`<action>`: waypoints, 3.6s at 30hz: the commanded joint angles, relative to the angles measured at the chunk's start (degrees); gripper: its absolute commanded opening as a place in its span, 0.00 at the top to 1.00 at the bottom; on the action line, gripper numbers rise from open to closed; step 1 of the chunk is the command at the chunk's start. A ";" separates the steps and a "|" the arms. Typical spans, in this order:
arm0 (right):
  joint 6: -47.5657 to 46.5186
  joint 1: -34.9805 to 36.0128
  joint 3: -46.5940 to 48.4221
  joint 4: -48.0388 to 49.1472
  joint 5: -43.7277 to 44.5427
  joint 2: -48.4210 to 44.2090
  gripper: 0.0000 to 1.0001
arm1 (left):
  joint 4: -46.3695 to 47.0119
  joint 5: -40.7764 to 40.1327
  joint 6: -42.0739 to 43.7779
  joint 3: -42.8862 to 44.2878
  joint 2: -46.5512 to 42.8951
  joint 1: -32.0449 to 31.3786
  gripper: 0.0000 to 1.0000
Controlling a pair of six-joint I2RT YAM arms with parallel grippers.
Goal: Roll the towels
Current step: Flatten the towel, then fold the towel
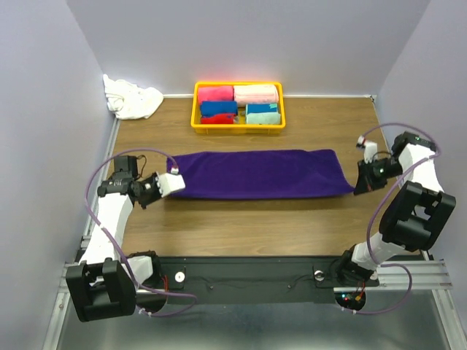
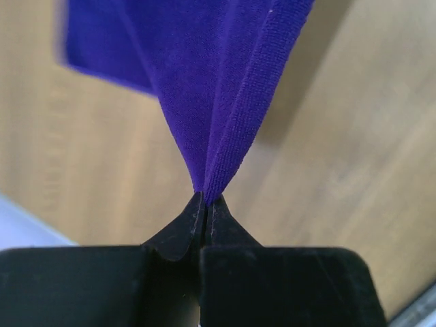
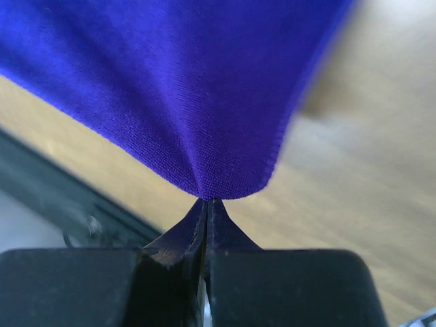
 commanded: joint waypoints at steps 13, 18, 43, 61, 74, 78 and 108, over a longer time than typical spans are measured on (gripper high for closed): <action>-15.22 0.36 1.04 -8.14 11.25 -1.45 0.00 | -17.85 -10.10 14.80 -0.15 -0.18 -0.35 0.31; -12.15 0.36 10.27 -8.49 6.86 3.73 0.01 | -18.04 -6.60 12.53 3.81 -0.27 -0.35 0.30; 14.58 14.50 32.70 13.65 4.39 34.85 0.36 | 8.24 3.51 -29.40 34.84 45.26 -0.17 0.40; 12.64 15.82 26.72 13.66 3.34 35.99 0.86 | 11.06 3.08 -31.87 35.10 53.17 -0.44 0.53; 7.29 14.33 23.31 14.62 4.13 24.41 0.99 | 6.14 6.07 -26.25 34.24 44.65 1.93 1.00; 5.53 14.42 16.98 17.34 4.39 20.53 1.00 | 7.28 7.38 -24.66 29.66 41.49 1.94 1.00; 3.94 15.47 16.44 13.04 2.10 25.19 0.66 | 8.43 6.51 -23.60 27.37 42.19 1.85 1.00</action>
